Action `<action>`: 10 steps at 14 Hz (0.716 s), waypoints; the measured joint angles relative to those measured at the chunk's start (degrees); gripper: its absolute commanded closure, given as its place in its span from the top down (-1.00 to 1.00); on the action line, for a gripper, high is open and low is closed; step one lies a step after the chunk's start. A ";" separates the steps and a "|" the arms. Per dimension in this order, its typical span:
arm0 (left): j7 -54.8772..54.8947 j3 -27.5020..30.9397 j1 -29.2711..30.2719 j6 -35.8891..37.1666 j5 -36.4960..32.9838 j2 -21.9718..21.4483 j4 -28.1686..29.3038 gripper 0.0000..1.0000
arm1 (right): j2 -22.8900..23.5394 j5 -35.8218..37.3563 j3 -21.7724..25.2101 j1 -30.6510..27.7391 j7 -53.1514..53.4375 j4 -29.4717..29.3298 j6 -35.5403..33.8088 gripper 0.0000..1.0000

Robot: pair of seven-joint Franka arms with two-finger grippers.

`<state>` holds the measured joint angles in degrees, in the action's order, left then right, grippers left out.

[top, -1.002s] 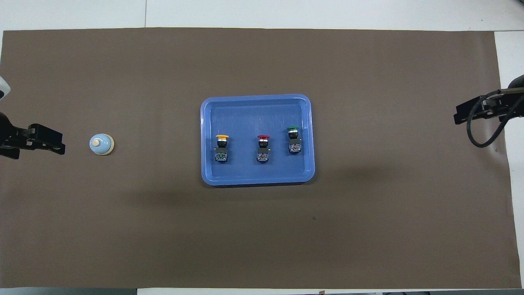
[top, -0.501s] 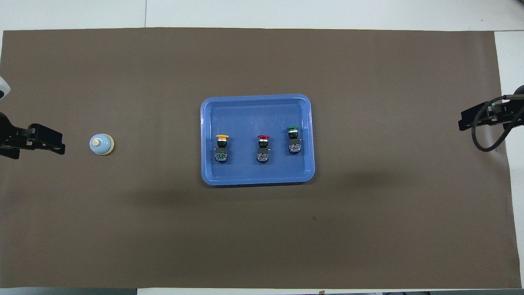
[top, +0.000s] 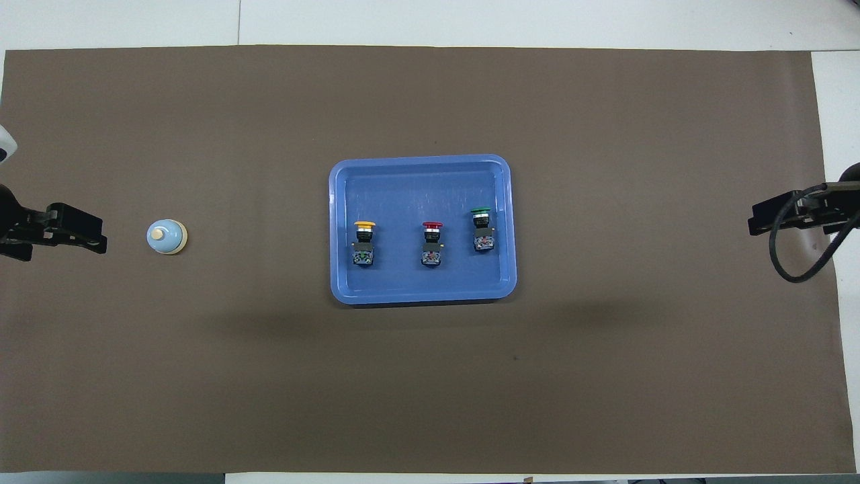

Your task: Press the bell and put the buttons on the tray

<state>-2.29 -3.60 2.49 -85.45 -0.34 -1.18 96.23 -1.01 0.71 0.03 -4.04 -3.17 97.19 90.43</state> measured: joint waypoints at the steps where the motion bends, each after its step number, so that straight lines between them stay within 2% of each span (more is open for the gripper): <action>1: 0.00 0.00 0.00 0.00 0.00 0.00 0.00 1.00 | 0.00 0.00 -0.06 0.00 0.00 0.04 0.05 1.00; 10: 0.00 0.00 0.00 0.00 0.00 0.00 0.00 1.00 | -0.46 0.02 -0.13 0.10 0.00 -1.64 0.65 1.00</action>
<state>-2.29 -3.60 2.49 -85.45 -0.34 -1.18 96.23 -1.47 0.73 -0.10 -3.94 -3.17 95.54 91.08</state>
